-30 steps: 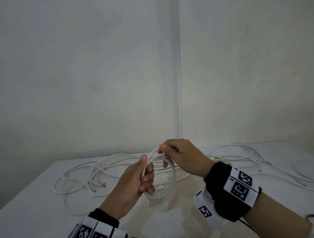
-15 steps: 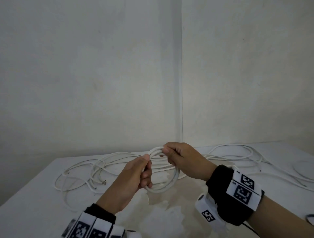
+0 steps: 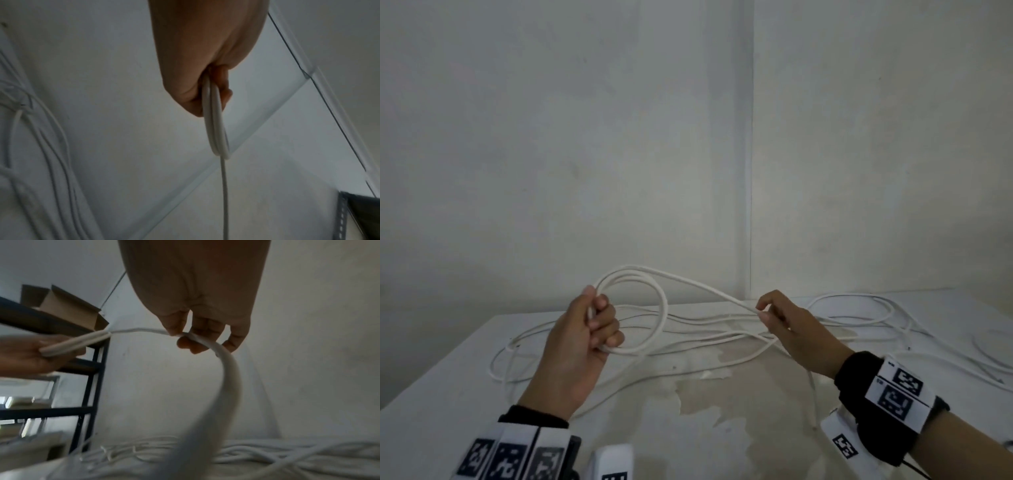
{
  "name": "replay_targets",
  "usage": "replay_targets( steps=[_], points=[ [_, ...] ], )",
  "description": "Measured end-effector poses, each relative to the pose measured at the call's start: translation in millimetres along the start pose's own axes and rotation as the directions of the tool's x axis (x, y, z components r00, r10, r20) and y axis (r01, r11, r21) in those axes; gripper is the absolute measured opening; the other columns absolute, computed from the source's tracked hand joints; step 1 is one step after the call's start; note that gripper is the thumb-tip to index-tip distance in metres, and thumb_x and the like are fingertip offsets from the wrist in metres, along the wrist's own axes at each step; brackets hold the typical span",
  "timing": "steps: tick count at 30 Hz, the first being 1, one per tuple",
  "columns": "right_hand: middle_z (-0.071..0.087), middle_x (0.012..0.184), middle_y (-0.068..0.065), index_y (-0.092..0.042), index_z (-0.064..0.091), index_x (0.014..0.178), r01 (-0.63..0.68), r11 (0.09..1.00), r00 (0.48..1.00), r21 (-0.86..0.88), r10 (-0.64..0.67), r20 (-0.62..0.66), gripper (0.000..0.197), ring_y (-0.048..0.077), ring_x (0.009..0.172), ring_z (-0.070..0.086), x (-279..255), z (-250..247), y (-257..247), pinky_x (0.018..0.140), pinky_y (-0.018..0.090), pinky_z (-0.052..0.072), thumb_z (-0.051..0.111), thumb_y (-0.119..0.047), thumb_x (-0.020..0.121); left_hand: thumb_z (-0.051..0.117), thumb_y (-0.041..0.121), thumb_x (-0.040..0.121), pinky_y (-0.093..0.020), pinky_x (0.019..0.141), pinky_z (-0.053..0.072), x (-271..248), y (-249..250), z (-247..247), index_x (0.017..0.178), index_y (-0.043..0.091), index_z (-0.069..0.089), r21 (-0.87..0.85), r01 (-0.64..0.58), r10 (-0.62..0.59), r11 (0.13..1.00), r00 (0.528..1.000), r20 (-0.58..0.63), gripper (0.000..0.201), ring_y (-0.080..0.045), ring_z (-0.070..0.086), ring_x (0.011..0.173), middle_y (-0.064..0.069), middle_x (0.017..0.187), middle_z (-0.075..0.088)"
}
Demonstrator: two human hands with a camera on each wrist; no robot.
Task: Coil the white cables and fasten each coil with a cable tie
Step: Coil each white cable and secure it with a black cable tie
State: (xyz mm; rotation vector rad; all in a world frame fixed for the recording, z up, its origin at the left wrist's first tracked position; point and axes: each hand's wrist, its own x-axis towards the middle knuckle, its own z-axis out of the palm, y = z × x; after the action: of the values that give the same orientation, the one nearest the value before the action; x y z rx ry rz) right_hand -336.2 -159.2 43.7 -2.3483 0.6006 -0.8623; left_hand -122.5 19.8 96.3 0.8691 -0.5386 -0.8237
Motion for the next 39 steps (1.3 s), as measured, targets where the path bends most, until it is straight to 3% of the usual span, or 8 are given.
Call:
replay_targets(
  steps=[4, 6, 10, 16, 22, 30, 33, 39],
  points=[
    [0.056, 0.084, 0.0, -0.015, 0.055, 0.109, 0.1, 0.976, 0.995, -0.192, -0.101, 0.004, 0.018, 0.006, 0.073, 0.05, 4, 12, 6, 0.071, 0.02, 0.038, 0.042, -0.018, 0.098, 0.03, 0.028, 0.099, -0.011, 0.033, 0.029, 5, 6, -4, 0.065, 0.016, 0.037, -0.001, -0.085, 0.084, 0.996, 0.995, -0.06, 0.037, -0.003, 0.024, 0.027, 0.011, 0.037, 0.028],
    [0.059, 0.095, 0.007, -0.013, 0.057, 0.112, 0.196, 0.942, 0.979, -0.272, -0.204, 0.0, 0.028, 0.019, 0.081, 0.056, 5, 22, 6, 0.073, 0.026, 0.041, 0.039, -0.026, 0.095, 0.03, 0.027, 0.1, -0.012, 0.034, 0.029, 7, 6, -3, 0.065, 0.016, 0.038, 0.027, -0.126, 0.128, 0.992, 0.987, -0.093, 0.037, -0.003, 0.025, 0.028, 0.011, 0.037, 0.029],
    [0.063, 0.077, -0.002, -0.021, 0.05, 0.099, 0.382, 0.784, 0.913, -0.489, -0.401, 0.071, 0.019, 0.015, 0.054, 0.06, -1, 43, -3, 0.045, 0.02, 0.043, 0.04, -0.026, 0.085, 0.031, 0.027, 0.1, -0.013, 0.036, 0.032, 10, 1, -1, 0.066, 0.016, 0.04, 0.12, -0.18, 0.196, 0.976, 0.971, -0.135, 0.037, -0.003, 0.025, 0.031, 0.011, 0.038, 0.03],
    [0.057, 0.067, -0.012, -0.025, 0.046, 0.087, 0.464, 0.62, 0.852, -0.633, -0.509, 0.126, 0.015, 0.006, 0.041, 0.053, -19, 68, -25, 0.037, 0.019, 0.021, 0.037, -0.032, 0.077, 0.032, 0.024, 0.1, -0.026, 0.053, 0.029, 13, -9, 7, 0.067, 0.015, 0.04, 0.278, -0.189, 0.238, 0.942, 0.959, -0.153, 0.035, -0.004, 0.026, 0.033, 0.012, 0.038, 0.031],
    [0.053, 0.064, -0.012, -0.027, 0.055, 0.075, 0.485, 0.524, 0.836, -0.7, -0.513, 0.196, 0.023, 0.003, 0.039, 0.047, -29, 79, -43, 0.04, 0.019, 0.014, 0.034, -0.031, 0.081, 0.031, 0.021, 0.099, -0.021, 0.048, 0.034, 6, -33, 23, 0.069, 0.013, 0.041, 0.453, -0.189, 0.237, 0.871, 0.97, -0.052, 0.033, -0.005, 0.03, 0.039, 0.009, 0.045, 0.034],
    [0.062, 0.074, -0.002, -0.018, 0.05, 0.078, 0.572, 0.477, 0.732, -0.668, -0.664, 0.153, 0.013, 0.012, 0.043, 0.053, -19, 58, -68, 0.035, 0.018, 0.029, 0.045, -0.029, 0.083, 0.034, 0.022, 0.099, -0.01, 0.047, 0.036, -12, -63, 35, 0.069, 0.012, 0.043, 0.711, -0.207, 0.088, 0.672, 0.976, 0.201, 0.033, -0.004, 0.042, 0.049, 0.002, 0.059, 0.042],
    [0.063, 0.069, -0.002, -0.016, 0.054, 0.077, 0.565, 0.474, 0.709, -0.676, -0.698, 0.102, 0.019, 0.014, 0.042, 0.055, -13, 42, -72, 0.034, 0.017, 0.029, 0.067, -0.029, 0.075, 0.034, 0.023, 0.099, -0.014, 0.05, 0.038, -18, -68, 34, 0.073, 0.01, 0.047, 0.764, -0.214, -0.006, 0.609, 0.962, 0.274, 0.032, -0.01, 0.043, 0.057, -0.002, 0.065, 0.046],
    [0.061, 0.064, -0.01, -0.024, 0.048, 0.085, 0.546, 0.551, 0.769, -0.631, -0.629, 0.116, 0.022, 0.011, 0.038, 0.053, -11, 15, -69, 0.034, 0.014, 0.028, 0.039, -0.043, 0.078, 0.032, 0.028, 0.1, -0.019, 0.044, 0.033, -26, -61, 37, 0.072, 0.009, 0.042, 0.771, -0.164, -0.105, 0.615, 0.952, 0.287, 0.035, -0.009, 0.037, 0.039, 0.006, 0.047, 0.039]
  ],
)
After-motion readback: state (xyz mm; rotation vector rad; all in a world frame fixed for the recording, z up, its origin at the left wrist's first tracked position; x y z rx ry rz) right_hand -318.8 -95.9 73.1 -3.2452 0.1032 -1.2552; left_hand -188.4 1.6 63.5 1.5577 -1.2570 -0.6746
